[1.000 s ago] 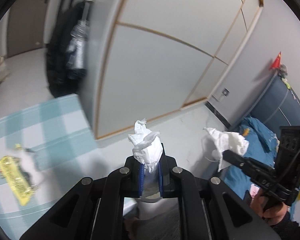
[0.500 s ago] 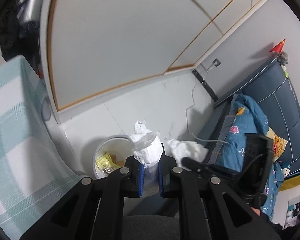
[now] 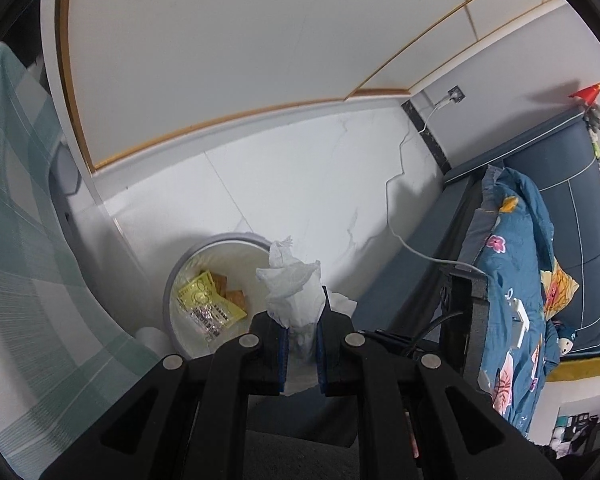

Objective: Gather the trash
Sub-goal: 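Open the right tool over the white bin to drop its tissue, then open the left tool over the white bin to drop its tissue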

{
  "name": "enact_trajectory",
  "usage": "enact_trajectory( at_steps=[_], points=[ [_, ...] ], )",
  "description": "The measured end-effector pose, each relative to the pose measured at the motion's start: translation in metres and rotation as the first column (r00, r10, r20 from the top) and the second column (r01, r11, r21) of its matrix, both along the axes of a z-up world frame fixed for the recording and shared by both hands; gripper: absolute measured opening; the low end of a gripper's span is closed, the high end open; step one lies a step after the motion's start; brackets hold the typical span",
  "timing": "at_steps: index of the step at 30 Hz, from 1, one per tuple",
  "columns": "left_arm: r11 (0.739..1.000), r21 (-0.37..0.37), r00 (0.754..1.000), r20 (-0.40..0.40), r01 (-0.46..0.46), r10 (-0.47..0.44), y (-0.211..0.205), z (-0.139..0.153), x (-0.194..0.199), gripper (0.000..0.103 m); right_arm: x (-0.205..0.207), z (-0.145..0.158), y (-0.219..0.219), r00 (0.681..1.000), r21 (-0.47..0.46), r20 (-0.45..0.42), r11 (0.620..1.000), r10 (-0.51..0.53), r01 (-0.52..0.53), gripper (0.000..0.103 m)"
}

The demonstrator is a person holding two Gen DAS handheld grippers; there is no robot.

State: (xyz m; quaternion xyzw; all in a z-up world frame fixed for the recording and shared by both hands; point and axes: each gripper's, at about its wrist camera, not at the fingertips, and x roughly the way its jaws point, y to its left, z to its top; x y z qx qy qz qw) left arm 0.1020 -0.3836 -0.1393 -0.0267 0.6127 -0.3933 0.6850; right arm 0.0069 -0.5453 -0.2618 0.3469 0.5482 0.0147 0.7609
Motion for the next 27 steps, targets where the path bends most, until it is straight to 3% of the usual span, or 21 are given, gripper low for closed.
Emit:
enact_trajectory(
  at_steps=[3, 16, 21, 25, 27],
  points=[
    [1.0, 0.012, 1.0, -0.024, 0.003, -0.002, -0.004, -0.009, 0.003, 0.007, -0.001, -0.003, -0.002, 1.0, 0.023, 0.005, 1.0, -0.002, 0.002, 0.027],
    [0.997, 0.077, 0.995, -0.096, 0.009, -0.002, -0.019, -0.036, 0.006, 0.007, -0.032, 0.018, -0.029, 0.991, 0.013, 0.061, 0.993, -0.116, 0.116, 0.04],
    [0.992, 0.12, 0.991, -0.135, 0.026, -0.009, -0.023, -0.046, 0.004, 0.007, -0.041, 0.037, -0.039, 0.98, 0.0, 0.109, 0.986, -0.167, 0.168, 0.054],
    [0.987, 0.154, 0.988, -0.151, 0.053, -0.029, -0.026, -0.051, 0.0, 0.01, -0.044, 0.047, -0.039, 0.976, -0.005, 0.135, 0.984, -0.174, 0.176, 0.056],
    [0.983, 0.172, 0.989, -0.142, 0.067, -0.043, -0.027, -0.051, -0.002, 0.019, -0.045, 0.051, -0.039, 0.974, -0.008, 0.142, 0.984, -0.175, 0.178, 0.057]
  ],
)
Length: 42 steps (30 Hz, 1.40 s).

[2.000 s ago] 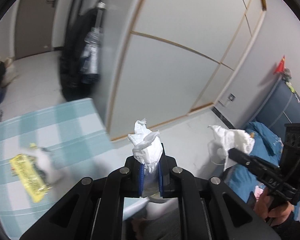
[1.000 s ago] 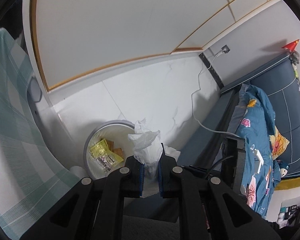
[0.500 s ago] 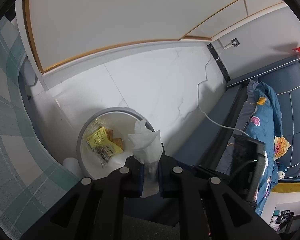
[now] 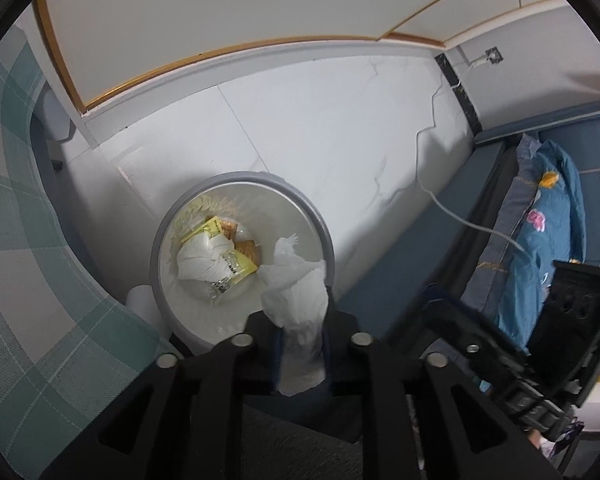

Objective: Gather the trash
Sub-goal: 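Open the left tool over the white bin to drop its tissue, then move both open tools back over the table toward the yellow wrapper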

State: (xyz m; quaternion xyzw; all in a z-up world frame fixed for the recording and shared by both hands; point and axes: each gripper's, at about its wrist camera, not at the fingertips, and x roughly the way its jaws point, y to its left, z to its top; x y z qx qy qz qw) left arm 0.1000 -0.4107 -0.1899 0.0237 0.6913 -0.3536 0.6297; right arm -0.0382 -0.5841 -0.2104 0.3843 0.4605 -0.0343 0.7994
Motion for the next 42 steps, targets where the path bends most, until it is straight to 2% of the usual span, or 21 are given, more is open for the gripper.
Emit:
enact_trajectory(
  at_steps=[4, 10, 20, 23, 25, 31, 36, 40, 42],
  points=[
    [1.0, 0.022, 0.999, 0.039, 0.019, -0.02, -0.001, 0.005, -0.004, 0.046, 0.002, 0.004, 0.002, 1.0, -0.001, 0.002, 1.0, -0.006, 0.006, 0.062],
    [1.0, 0.019, 0.992, 0.124, 0.016, -0.018, 0.008, 0.019, -0.007, 0.057, 0.001, 0.009, 0.005, 1.0, -0.014, -0.006, 1.0, -0.022, 0.021, 0.072],
    [0.996, -0.031, 0.962, 0.258, -0.079, 0.084, 0.036, 0.046, -0.009, 0.06, -0.003, 0.028, 0.009, 0.999, -0.027, 0.014, 0.999, -0.033, 0.033, 0.079],
    [0.994, -0.056, 0.952, 0.286, -0.097, 0.109, 0.046, 0.06, -0.011, 0.06, -0.005, 0.042, 0.014, 0.999, -0.051, 0.041, 0.998, -0.028, 0.03, 0.081],
    [0.992, -0.071, 0.942, 0.312, -0.102, 0.12, 0.05, 0.072, -0.012, 0.06, -0.006, 0.057, 0.02, 0.998, -0.099, 0.065, 0.995, -0.014, 0.02, 0.082],
    [0.982, -0.125, 0.884, 0.431, -0.141, 0.182, 0.078, 0.116, -0.019, 0.062, -0.011, 0.105, 0.034, 0.987, -0.18, 0.16, 0.983, 0.004, 0.026, 0.084],
    [0.966, -0.172, 0.836, 0.487, -0.191, 0.252, 0.103, 0.147, -0.025, 0.066, -0.006, 0.146, 0.053, 0.971, -0.193, 0.236, 0.981, 0.04, 0.006, 0.085],
    [0.949, -0.207, 0.786, 0.532, -0.239, 0.314, 0.129, 0.168, -0.029, 0.066, 0.002, 0.18, 0.082, 0.948, -0.236, 0.299, 0.971, 0.106, -0.034, 0.086],
    [0.936, -0.222, 0.75, 0.561, -0.272, 0.351, 0.146, 0.178, -0.031, 0.066, 0.005, 0.196, 0.1, 0.934, -0.266, 0.325, 0.962, 0.146, -0.058, 0.086]
  ],
)
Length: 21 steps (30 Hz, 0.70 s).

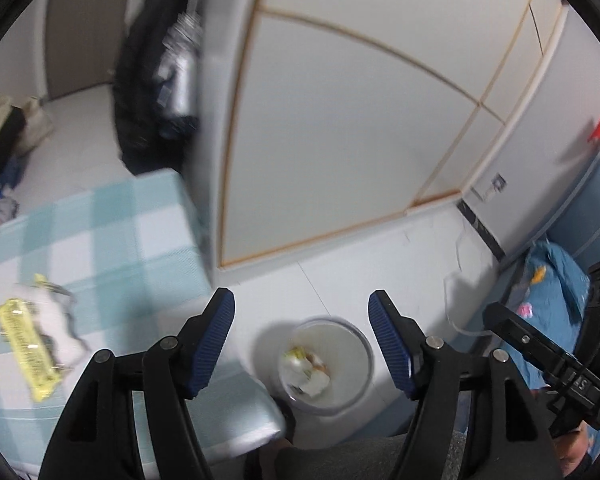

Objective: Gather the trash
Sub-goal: 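Move both open tools back over the table toward the yellow wrapper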

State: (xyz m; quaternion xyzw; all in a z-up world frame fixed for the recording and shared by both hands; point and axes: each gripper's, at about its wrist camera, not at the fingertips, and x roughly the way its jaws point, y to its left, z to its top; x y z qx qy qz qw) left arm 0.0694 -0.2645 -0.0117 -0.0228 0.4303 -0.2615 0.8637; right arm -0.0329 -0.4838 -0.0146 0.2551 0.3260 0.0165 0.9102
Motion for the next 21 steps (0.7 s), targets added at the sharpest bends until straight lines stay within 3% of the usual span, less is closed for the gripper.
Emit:
enact_trajectory(
  at_steps=[4, 14, 21],
  points=[
    [0.996, -0.007, 0.995, 0.06, -0.083, 0.084, 0.036, 0.016, 0.001, 0.066, 0.006, 0.02, 0.032, 0.998, -0.036, 0.045, 0.998, 0.052, -0.051, 0.087],
    [0.966, -0.055, 0.957, 0.138, -0.251, 0.257, 0.12, 0.036, -0.003, 0.066, 0.027, 0.039, 0.106, 0.979, -0.005, 0.096, 0.984, 0.178, -0.178, 0.089],
    [0.945, -0.052, 0.939, 0.11, -0.323, 0.327, 0.163, 0.033, 0.002, 0.066, 0.045, 0.042, 0.155, 0.97, -0.051, 0.092, 0.974, 0.224, -0.22, 0.095]
  ],
)
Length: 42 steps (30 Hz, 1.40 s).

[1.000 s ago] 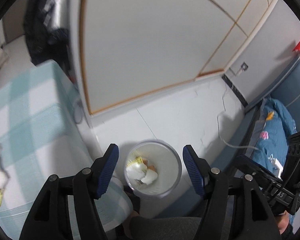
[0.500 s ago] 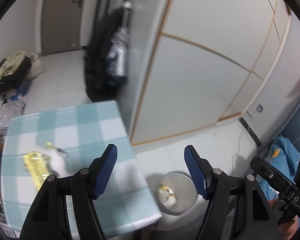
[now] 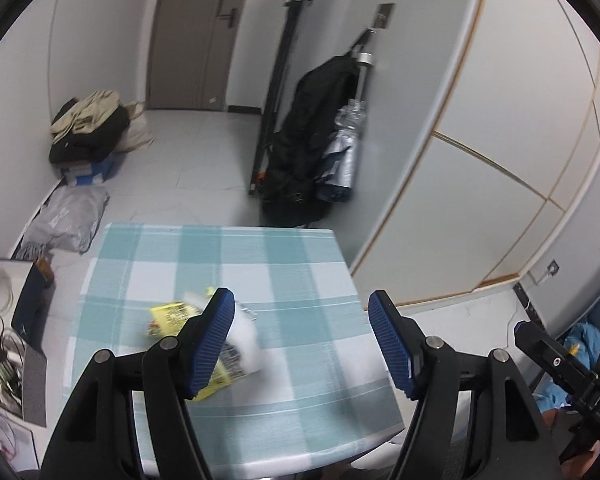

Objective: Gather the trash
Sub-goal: 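Move both open tools back over the table toward the yellow wrapper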

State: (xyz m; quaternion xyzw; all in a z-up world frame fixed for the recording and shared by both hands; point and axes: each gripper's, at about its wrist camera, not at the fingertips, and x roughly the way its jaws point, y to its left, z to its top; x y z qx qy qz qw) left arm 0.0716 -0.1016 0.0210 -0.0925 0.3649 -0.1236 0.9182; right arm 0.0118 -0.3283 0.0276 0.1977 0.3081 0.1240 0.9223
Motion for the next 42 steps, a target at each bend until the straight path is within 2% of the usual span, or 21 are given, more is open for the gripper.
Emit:
enact_trajectory(
  at_steps=[2, 5, 11, 16, 20, 26, 28, 32, 39, 42],
  points=[
    [1.0, -0.016, 1.0, 0.0, -0.018, 0.018, 0.013, 0.0, -0.002, 0.066, 0.004, 0.0, 0.009, 1.0, 0.011, 0.0, 1.0, 0.008, -0.008, 0.095],
    [0.999, 0.014, 0.999, 0.012, -0.041, 0.04, 0.025, -0.002, -0.002, 0.066, 0.009, -0.001, 0.027, 1.0, -0.017, 0.001, 1.0, 0.026, -0.026, 0.095],
    [0.994, 0.0, 0.993, -0.033, -0.11, 0.11, 0.059, -0.016, 0.009, 0.066, 0.03, -0.007, 0.059, 0.995, -0.027, -0.024, 0.995, 0.096, -0.096, 0.096],
    [0.987, 0.007, 0.987, -0.028, -0.159, 0.159, 0.08, -0.027, 0.012, 0.067, 0.056, -0.018, 0.087, 0.989, -0.03, -0.048, 0.989, 0.14, -0.142, 0.095],
    [0.982, -0.016, 0.981, -0.05, -0.19, 0.189, 0.098, -0.046, 0.017, 0.074, 0.07, -0.024, 0.103, 0.983, -0.032, -0.055, 0.984, 0.173, -0.175, 0.095],
    [0.98, -0.036, 0.979, -0.06, -0.198, 0.195, 0.117, -0.061, 0.023, 0.075, 0.098, -0.039, 0.126, 0.974, -0.077, -0.103, 0.975, 0.202, -0.21, 0.095],
    [0.977, -0.035, 0.976, -0.061, -0.209, 0.207, 0.124, -0.066, 0.025, 0.078, 0.106, -0.043, 0.133, 0.97, -0.1, -0.118, 0.969, 0.213, -0.225, 0.095],
    [0.975, -0.09, 0.975, -0.115, -0.202, 0.191, 0.136, -0.078, 0.032, 0.079, 0.122, -0.052, 0.147, 0.96, -0.15, -0.15, 0.954, 0.237, -0.259, 0.095],
    [0.982, -0.1, 0.971, -0.196, -0.161, 0.139, 0.141, -0.1, 0.042, 0.079, 0.149, -0.07, 0.156, 0.94, -0.132, -0.219, 0.947, 0.26, -0.293, 0.095],
    [0.982, -0.107, 0.964, -0.235, -0.157, 0.129, 0.142, -0.108, 0.045, 0.079, 0.16, -0.073, 0.163, 0.937, -0.146, -0.223, 0.941, 0.27, -0.306, 0.094]
  ],
)
